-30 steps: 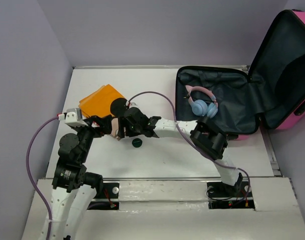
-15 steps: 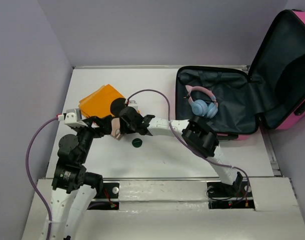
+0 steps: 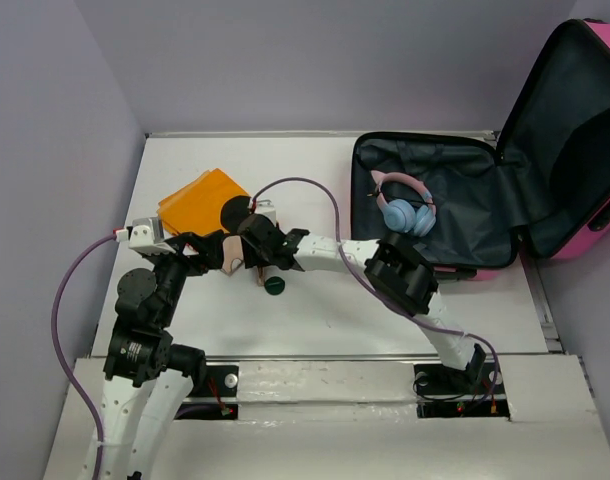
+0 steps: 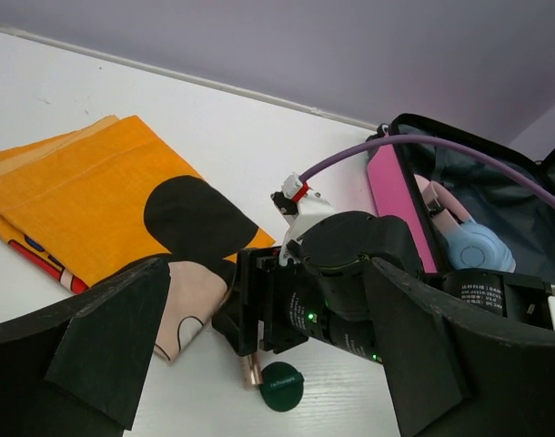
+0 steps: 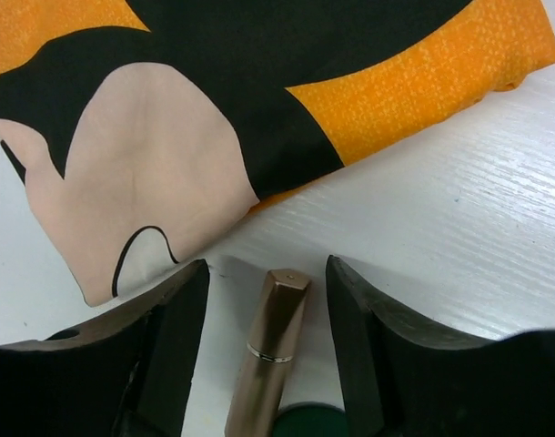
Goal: Pack the luggage
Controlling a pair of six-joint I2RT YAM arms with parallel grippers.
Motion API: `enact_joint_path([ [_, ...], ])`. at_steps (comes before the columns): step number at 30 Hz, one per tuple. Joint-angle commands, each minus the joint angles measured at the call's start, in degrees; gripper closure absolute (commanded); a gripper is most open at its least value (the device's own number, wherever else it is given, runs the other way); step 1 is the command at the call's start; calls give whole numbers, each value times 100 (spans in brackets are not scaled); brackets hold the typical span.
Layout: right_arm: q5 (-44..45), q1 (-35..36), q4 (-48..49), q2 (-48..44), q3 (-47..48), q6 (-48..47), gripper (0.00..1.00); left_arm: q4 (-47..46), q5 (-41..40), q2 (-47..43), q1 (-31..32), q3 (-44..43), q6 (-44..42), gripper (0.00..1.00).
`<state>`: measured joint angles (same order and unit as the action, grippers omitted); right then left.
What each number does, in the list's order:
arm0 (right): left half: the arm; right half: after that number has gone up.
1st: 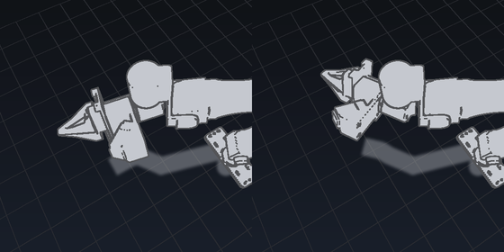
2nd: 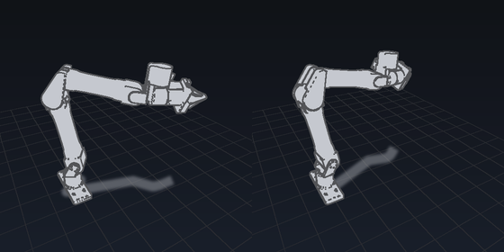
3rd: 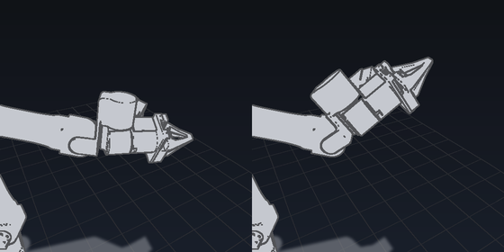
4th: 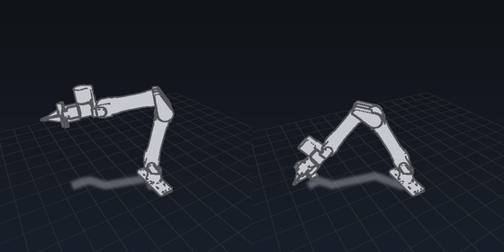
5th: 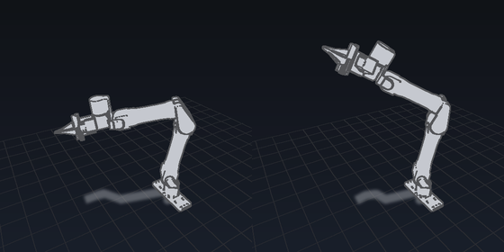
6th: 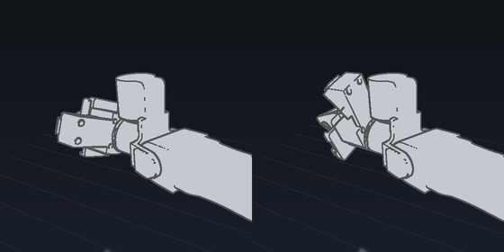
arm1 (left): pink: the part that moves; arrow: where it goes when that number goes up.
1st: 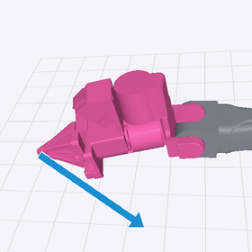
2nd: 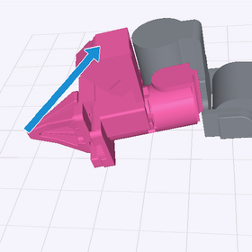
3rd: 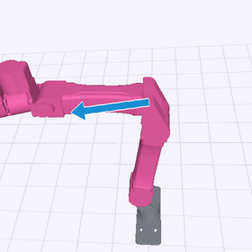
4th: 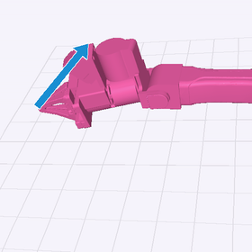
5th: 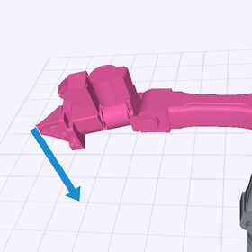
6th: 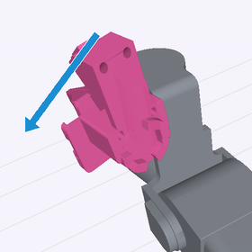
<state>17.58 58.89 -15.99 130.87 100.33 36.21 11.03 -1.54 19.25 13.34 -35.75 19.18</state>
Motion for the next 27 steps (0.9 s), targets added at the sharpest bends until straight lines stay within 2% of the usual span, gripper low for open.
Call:
enact_joint_path([
  [1, -62, 149, -414, -140, -225, -26, 45, -162, 48, -61, -42, -240, 7, 1],
  [6, 34, 263, -431, -290, -479, 9, 53, -162, 31, -52, -34, -240, 7, 1],
  [7, 52, 263, -440, -299, -532, 9, 70, -162, 40, -52, -42, -240, 7, 1],
  [8, 61, 263, -440, -307, -550, 1, 77, -162, 49, -52, -42, -240, 16, 1],
  [11, 123, 263, -502, -264, -498, -34, 91, -162, 49, -44, -42, -240, 16, 1],
  [15, 157, 263, -484, -316, -217, -43, 93, -171, 40, -44, -42, -240, 7, 1],
  [20, 175, -17, -72, -1211, -57, -316, 93, -171, 66, -44, -42, -240, 7, 1],
  [22, 227, -333, 208, -1737, -496, -456, 93, -171, 84, -44, -34, -231, -2, 1],
  [23, 376, -456, 245, -2297, -663, -500, 93, -171, 110, -44, -34, -231, -2, 1],
  [27, 588, -1448, 245, -3636, -1769, -702, 93, -224, 319, -61, -34, -205, -11, 1],
])
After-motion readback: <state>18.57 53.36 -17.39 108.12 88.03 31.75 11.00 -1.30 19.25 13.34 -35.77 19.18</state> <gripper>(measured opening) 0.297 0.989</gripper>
